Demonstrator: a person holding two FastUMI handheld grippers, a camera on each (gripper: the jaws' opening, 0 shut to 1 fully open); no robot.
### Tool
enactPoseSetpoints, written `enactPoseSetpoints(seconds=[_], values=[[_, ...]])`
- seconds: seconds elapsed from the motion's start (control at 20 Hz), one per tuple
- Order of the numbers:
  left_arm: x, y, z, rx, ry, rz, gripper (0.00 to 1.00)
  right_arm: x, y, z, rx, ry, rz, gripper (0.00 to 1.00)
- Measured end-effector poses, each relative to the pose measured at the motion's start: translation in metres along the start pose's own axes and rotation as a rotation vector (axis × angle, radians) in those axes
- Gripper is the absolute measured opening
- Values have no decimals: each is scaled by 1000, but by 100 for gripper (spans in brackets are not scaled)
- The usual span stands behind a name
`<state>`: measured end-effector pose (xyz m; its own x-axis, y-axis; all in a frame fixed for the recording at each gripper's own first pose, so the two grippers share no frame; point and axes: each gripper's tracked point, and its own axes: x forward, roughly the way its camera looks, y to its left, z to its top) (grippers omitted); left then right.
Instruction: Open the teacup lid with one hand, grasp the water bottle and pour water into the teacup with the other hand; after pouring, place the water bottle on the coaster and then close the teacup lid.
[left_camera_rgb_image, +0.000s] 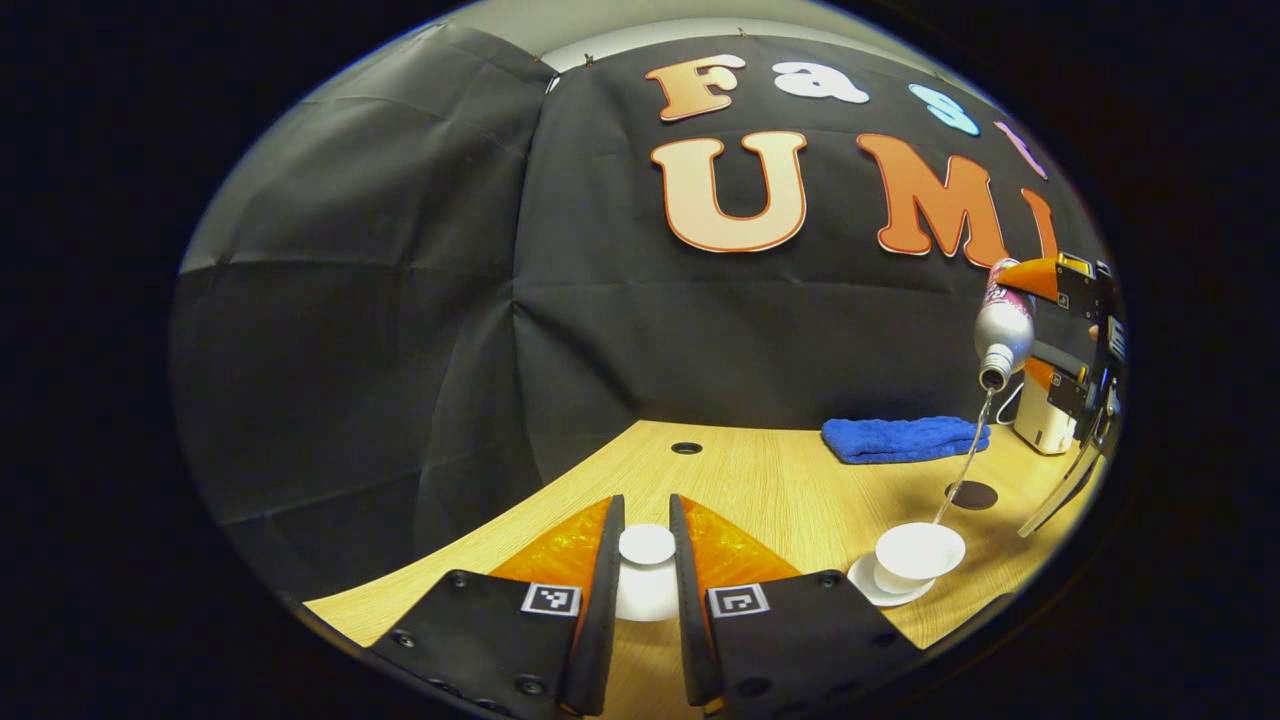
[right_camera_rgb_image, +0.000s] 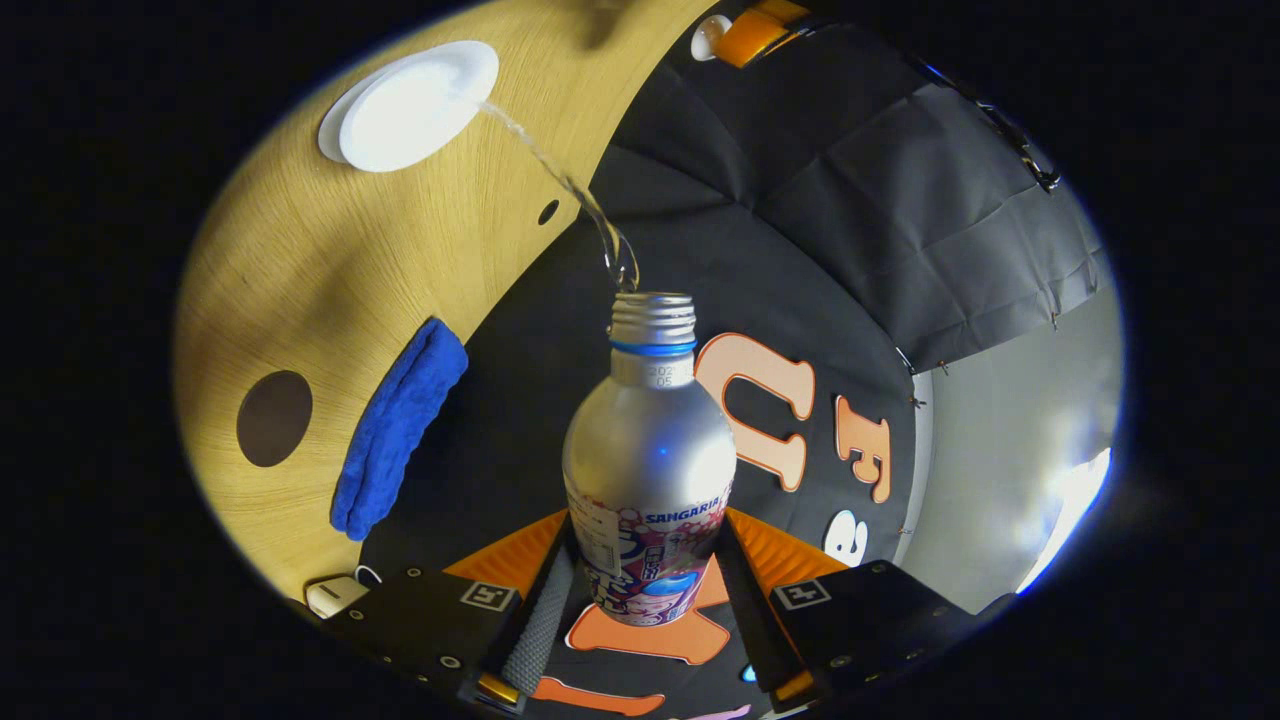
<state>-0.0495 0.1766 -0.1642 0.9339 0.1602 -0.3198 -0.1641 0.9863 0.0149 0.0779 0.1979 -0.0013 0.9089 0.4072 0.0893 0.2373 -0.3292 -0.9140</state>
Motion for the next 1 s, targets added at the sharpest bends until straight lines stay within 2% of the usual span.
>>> enactPoseSetpoints(seconds=[0.35,0.4,0.45,1.0], values=[[0,-2,-4,-12,12,-15,32,0,11,21,-8,-37,16,78],[1,-3,-5,-12,14,-19,32,-1,16,28,-7,-49,25,75],[1,-4,-8,-7,24,-30,32,-1,20,34,-4,-58,33,78],[0,-8,-9,2,21,-62,32,-9,47,76,18,-148,97,79]])
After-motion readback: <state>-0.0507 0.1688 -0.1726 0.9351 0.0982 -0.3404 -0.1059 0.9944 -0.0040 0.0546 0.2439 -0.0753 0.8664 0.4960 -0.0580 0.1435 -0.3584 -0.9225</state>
